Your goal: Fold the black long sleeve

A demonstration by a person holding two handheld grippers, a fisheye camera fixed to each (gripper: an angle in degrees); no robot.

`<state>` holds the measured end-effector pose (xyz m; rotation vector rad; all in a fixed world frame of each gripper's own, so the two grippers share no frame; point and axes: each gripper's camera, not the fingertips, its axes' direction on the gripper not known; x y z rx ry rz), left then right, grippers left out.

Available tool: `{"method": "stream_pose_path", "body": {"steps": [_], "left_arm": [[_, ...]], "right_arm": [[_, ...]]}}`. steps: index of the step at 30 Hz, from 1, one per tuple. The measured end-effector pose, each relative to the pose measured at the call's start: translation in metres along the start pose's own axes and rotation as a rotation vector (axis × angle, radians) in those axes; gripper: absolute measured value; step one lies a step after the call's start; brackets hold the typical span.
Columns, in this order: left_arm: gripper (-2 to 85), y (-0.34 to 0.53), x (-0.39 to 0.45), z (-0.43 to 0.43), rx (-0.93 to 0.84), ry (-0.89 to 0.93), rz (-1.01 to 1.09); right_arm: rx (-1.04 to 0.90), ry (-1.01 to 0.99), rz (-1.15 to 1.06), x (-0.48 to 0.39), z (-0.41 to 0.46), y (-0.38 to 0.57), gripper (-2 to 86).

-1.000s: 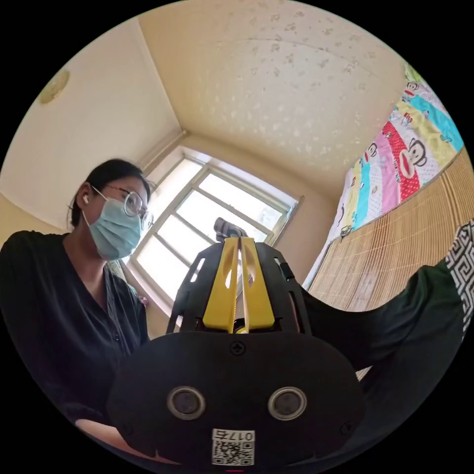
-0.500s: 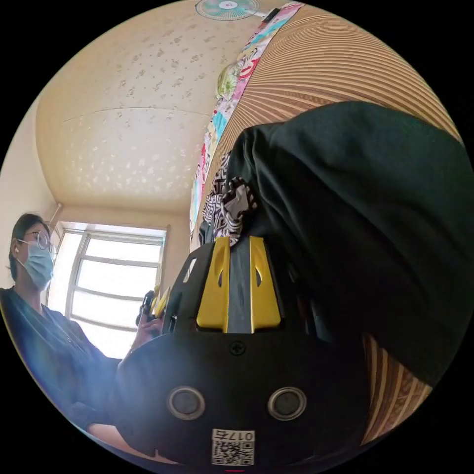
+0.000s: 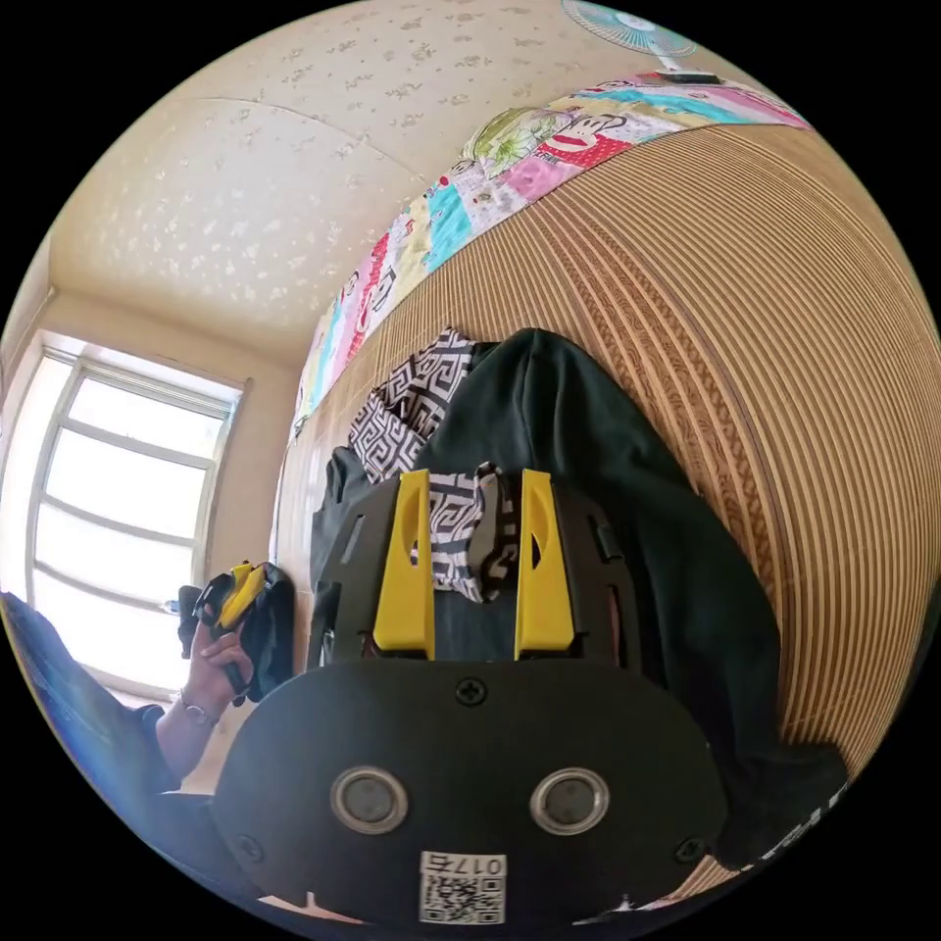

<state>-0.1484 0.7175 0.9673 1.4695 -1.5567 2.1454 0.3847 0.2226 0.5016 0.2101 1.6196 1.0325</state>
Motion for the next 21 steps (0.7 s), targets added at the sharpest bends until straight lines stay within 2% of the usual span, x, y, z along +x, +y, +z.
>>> {"method": "stream_pose_path", "body": {"steps": [4, 8, 15, 21], "left_arm": [[5.7, -0.008, -0.017, 0.005, -0.032, 0.014, -0.016], [5.3, -0.023, -0.039, 0.004, -0.026, 0.022, -0.033], [5.2, -0.049, -0.077, 0.009, -0.053, 0.028, -0.036], [6.1, -0.07, -0.104, 0.012, -0.026, 0.011, -0.023]], "right_arm": [[-0.056, 0.042, -0.028, -0.017, 0.02, -0.003, 8.6], [0.05, 0.054, -0.027, -0.039, -0.001, 0.008, 3.3], [0.12, 0.041, -0.091, -0.075, -0.027, -0.013, 1.9], [0.129, 0.094, -0.022, -0.069, -0.027, -0.034, 1.4]]}}
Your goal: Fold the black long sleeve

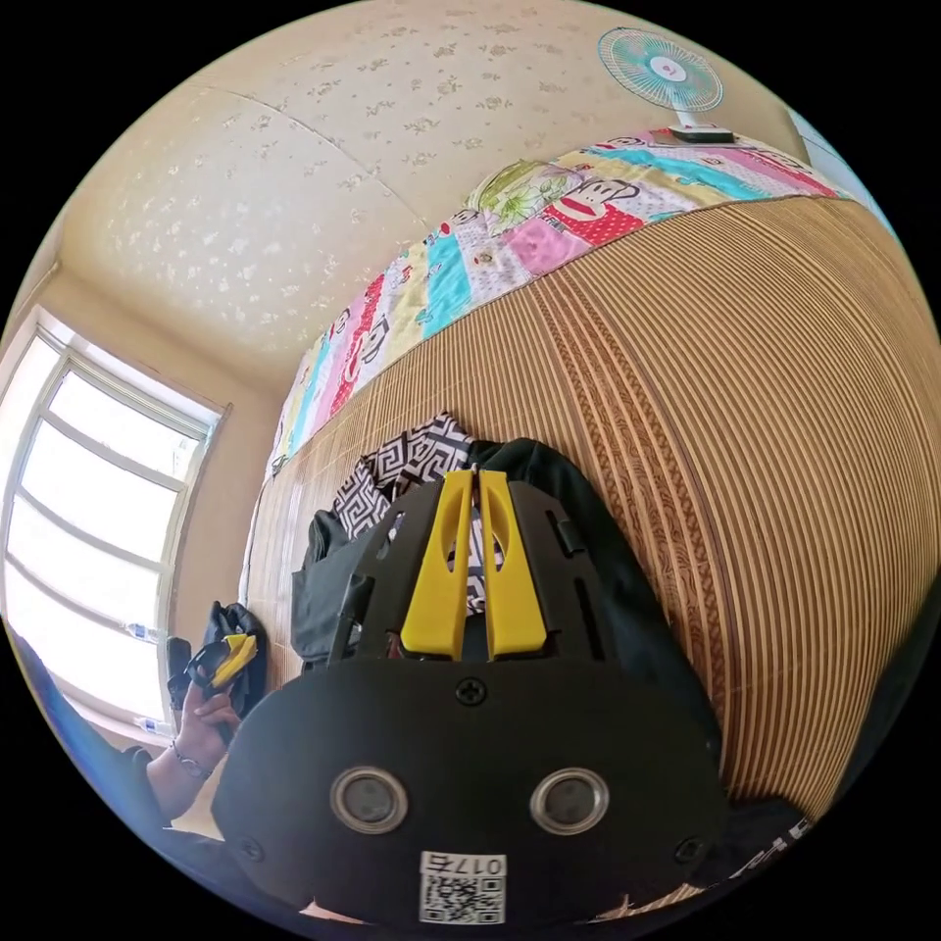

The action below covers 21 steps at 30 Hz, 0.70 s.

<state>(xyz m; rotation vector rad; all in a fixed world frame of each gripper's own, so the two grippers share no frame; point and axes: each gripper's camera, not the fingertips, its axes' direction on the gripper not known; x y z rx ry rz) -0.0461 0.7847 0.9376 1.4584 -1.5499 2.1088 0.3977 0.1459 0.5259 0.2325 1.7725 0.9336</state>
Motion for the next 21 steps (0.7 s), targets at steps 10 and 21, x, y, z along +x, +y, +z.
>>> {"method": "stream_pose_path", "body": {"steps": [10, 21], "left_arm": [[8.6, -0.086, -0.065, 0.029, 0.088, -0.212, 0.046], [-0.3, -0.187, -0.125, 0.059, 0.099, -0.297, 0.09]], "right_arm": [[-0.068, 0.062, 0.014, 0.0, 0.01, -0.001, 1.3], [-0.071, 0.043, 0.01, -0.003, 0.0, 0.003, 1.5]]}}
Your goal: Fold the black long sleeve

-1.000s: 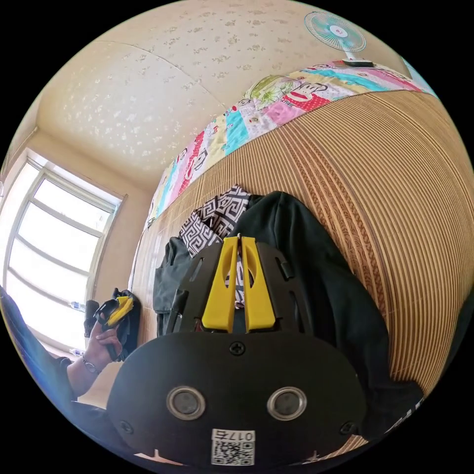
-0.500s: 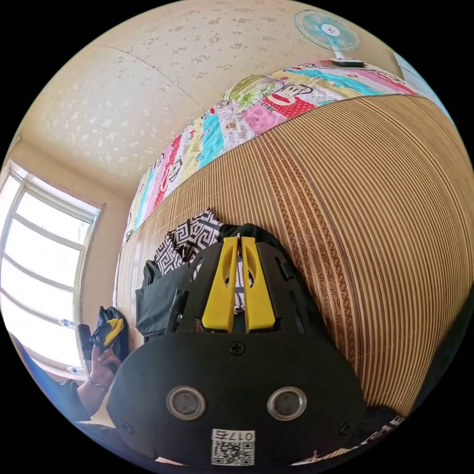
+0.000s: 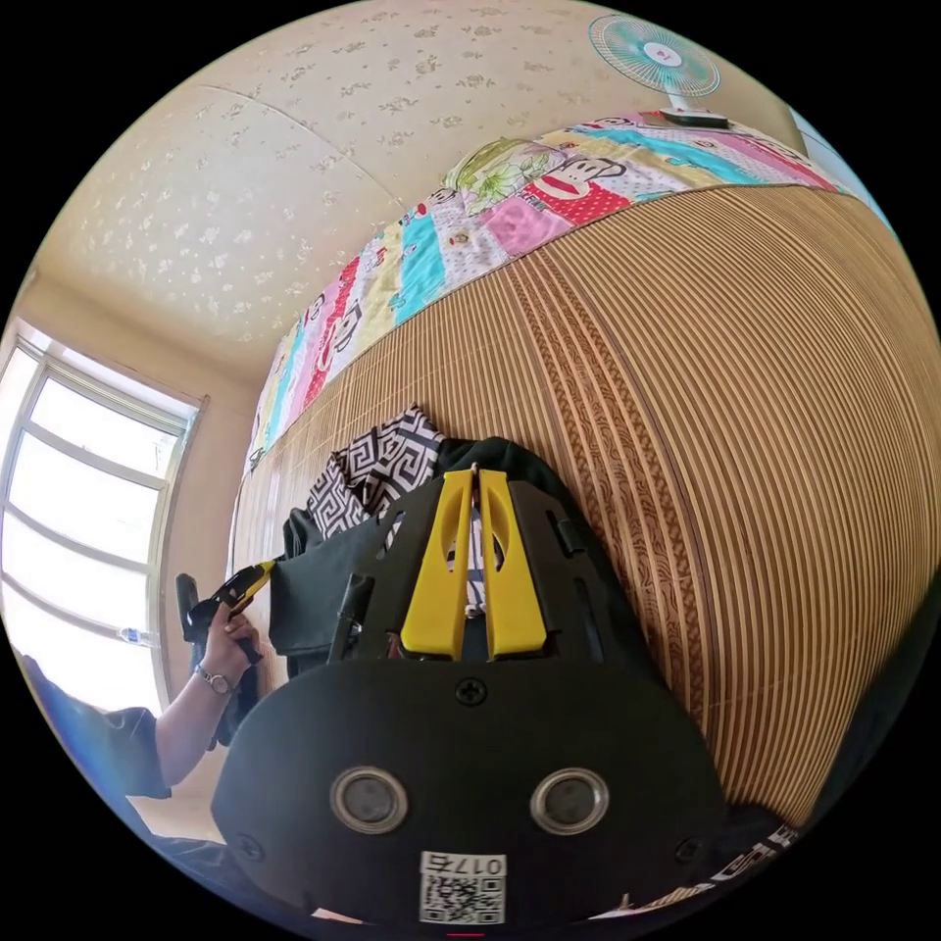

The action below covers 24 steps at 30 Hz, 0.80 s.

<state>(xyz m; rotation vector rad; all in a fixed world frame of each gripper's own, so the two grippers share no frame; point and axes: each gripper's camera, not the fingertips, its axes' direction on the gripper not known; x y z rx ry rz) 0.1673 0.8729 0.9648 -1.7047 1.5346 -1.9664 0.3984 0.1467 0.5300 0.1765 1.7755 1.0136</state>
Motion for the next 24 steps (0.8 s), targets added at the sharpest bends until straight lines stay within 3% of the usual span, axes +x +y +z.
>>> {"method": "stream_pose_path", "body": {"steps": [7, 10, 16, 21, 24], "left_arm": [[-0.4, -0.036, -0.048, 0.037, -0.06, -0.046, 0.022], [0.8, -0.036, -0.077, 0.055, -0.055, 0.016, -0.025], [10.8, -0.005, -0.115, 0.042, 0.043, 0.088, -0.03], [10.5, 0.071, -0.12, 0.073, -0.1, 0.141, 0.028], [6.8, 0.095, -0.129, 0.101, -0.194, 0.023, 0.059]], "right_arm": [[-0.059, 0.079, 0.021, 0.0, 0.03, 0.001, 2.1], [-0.07, 0.089, 0.05, 0.011, 0.047, 0.004, 2.9], [0.013, 0.0, 0.071, 0.031, 0.029, 0.013, 7.0], [0.01, 0.001, 0.037, 0.03, 0.006, 0.051, 7.7], [0.038, 0.039, 0.066, 0.03, -0.018, 0.093, 7.1]]}}
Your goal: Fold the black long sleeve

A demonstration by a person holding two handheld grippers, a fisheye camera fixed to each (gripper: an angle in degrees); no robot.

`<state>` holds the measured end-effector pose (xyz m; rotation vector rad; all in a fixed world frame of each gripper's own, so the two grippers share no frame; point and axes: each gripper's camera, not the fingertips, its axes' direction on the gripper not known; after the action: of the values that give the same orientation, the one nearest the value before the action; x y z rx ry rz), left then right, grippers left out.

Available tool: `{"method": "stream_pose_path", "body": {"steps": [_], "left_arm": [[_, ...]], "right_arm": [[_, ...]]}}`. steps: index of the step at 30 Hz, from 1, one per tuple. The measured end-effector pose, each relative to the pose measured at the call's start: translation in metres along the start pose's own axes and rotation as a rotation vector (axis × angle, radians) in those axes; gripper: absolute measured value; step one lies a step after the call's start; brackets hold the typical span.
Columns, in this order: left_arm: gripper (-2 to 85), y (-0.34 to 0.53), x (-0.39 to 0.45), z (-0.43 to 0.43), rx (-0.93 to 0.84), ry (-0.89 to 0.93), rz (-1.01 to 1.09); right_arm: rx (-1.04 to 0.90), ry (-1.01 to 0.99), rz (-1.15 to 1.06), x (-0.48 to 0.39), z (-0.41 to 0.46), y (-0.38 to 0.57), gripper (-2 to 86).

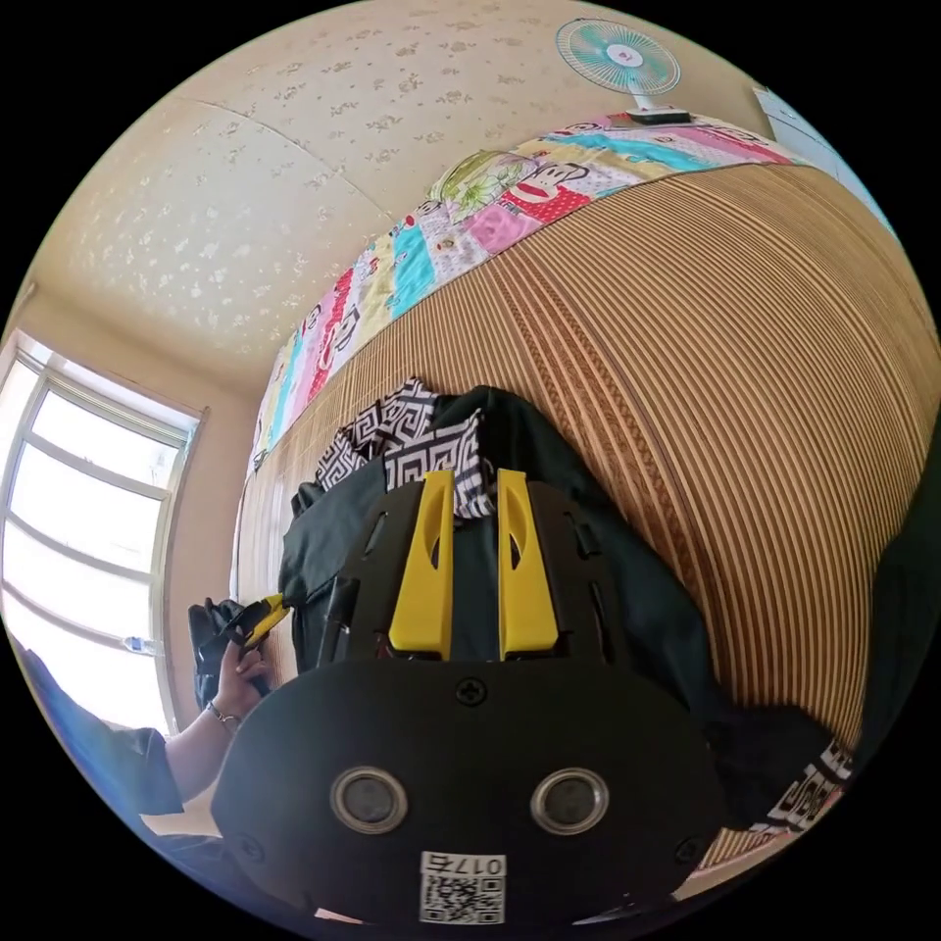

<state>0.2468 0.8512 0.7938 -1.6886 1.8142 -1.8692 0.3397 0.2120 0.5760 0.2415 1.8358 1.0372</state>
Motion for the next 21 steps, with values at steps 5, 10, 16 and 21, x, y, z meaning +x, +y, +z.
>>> {"method": "stream_pose_path", "body": {"steps": [5, 10, 16, 21], "left_arm": [[8.1, -0.012, -0.027, 0.015, -0.044, -0.045, 0.06], [8.4, 0.009, -0.037, -0.004, 0.082, -0.115, 0.084], [6.3, 0.071, -0.02, 0.05, 0.066, -0.107, 0.138], [5.2, 0.122, 0.038, 0.161, -0.146, 0.012, 0.333]], "right_arm": [[-0.11, 0.059, 0.27, 0.053, -0.048, 0.069, 4.9], [-0.009, 0.094, 0.571, 0.118, -0.122, 0.145, 5.1], [0.158, 0.14, 0.908, 0.193, -0.161, 0.242, 7.4], [0.443, -0.149, 1.294, 0.245, -0.147, 0.335, 8.7]]}}
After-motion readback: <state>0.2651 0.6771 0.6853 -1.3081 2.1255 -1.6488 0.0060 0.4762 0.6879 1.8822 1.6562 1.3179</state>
